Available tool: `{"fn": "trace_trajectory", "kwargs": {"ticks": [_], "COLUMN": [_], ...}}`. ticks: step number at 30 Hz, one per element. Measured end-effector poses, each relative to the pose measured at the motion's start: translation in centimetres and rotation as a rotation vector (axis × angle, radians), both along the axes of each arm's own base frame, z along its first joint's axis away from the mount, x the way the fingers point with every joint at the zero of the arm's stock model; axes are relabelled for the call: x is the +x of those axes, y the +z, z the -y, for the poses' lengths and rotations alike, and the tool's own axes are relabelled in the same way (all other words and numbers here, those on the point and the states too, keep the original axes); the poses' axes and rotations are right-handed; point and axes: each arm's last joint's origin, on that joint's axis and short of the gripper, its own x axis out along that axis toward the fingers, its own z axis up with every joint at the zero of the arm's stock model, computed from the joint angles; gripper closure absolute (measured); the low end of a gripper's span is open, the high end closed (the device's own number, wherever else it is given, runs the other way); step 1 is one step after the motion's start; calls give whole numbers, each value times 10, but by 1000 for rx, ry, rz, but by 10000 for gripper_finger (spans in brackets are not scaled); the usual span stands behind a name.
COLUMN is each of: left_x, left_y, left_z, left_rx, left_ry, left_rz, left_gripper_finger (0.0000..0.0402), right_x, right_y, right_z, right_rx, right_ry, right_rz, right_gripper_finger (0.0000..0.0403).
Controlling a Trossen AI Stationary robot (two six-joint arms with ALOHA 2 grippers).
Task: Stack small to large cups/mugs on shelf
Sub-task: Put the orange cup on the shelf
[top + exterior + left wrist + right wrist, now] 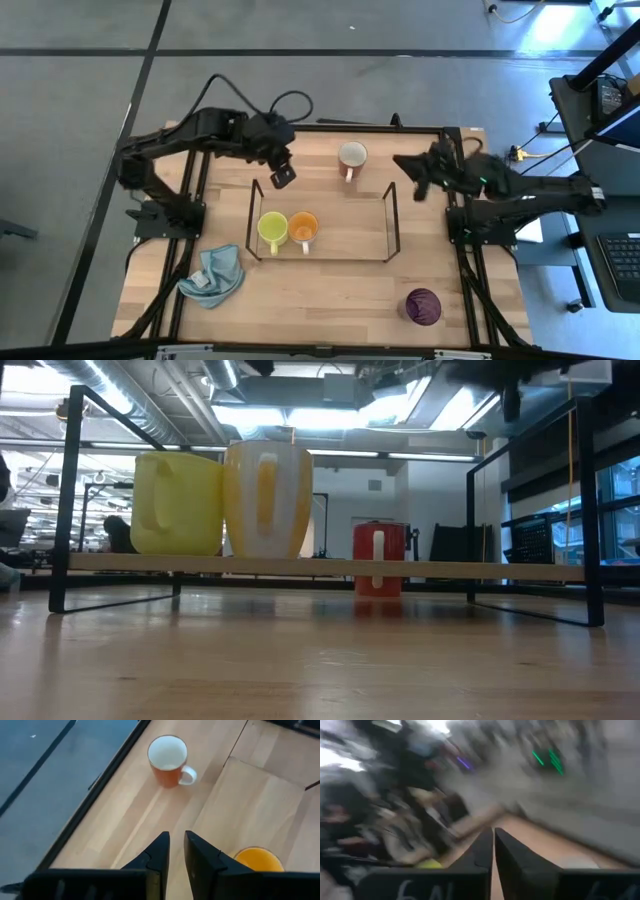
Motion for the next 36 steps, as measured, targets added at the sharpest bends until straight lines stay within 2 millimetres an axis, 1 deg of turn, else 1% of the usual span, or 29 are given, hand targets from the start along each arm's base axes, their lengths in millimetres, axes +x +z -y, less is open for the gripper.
{"fn": "trace_trajectory", "kwargs": {"ticks": [3, 5, 6, 11, 15, 18, 23, 28, 31, 34, 36], "left_x": [-13, -24, -30, -63, -88, -103, -119, -127, -132, -140, -145], "left_y": [-13, -21, -24, -29, -29, -28, -29, -31, -31, -31, -29], "left_z": [4, 7, 9, 20, 28, 33, 38, 41, 41, 40, 40], "left_rx": [-26, -42, -48, -58, -40, -33, -22, -4, 4, 5, 7], "left_ry": [29, 46, 51, 91, 146, 158, 151, 125, 111, 110, 103], "left_rz": [51, 88, 107, 199, 265, 303, 339, 344, 343, 340, 347], "left_gripper_finger": [350, 350, 350, 350, 350, 350, 350, 350, 350, 350, 350], "right_x": [11, 19, 24, 48, 61, 70, 80, 94, 101, 112, 116], "right_y": [7, 15, 20, 50, 71, 83, 101, 95, 93, 82, 72], "right_z": [17, 26, 29, 38, 41, 44, 46, 50, 51, 56, 62], "right_rx": [177, 206, 193, 119, 98, 75, 42, 135, 144, 162, 210], "right_ry": [-37, -3, 12, 46, 50, 53, 53, 60, 66, 100, 89], "right_rz": [-141, -183, -190, -118, -52, 27, 125, 155, 174, 120, 72], "right_gripper_finger": [382, 382, 382, 382, 382, 382, 382, 382, 382, 382, 382]}}
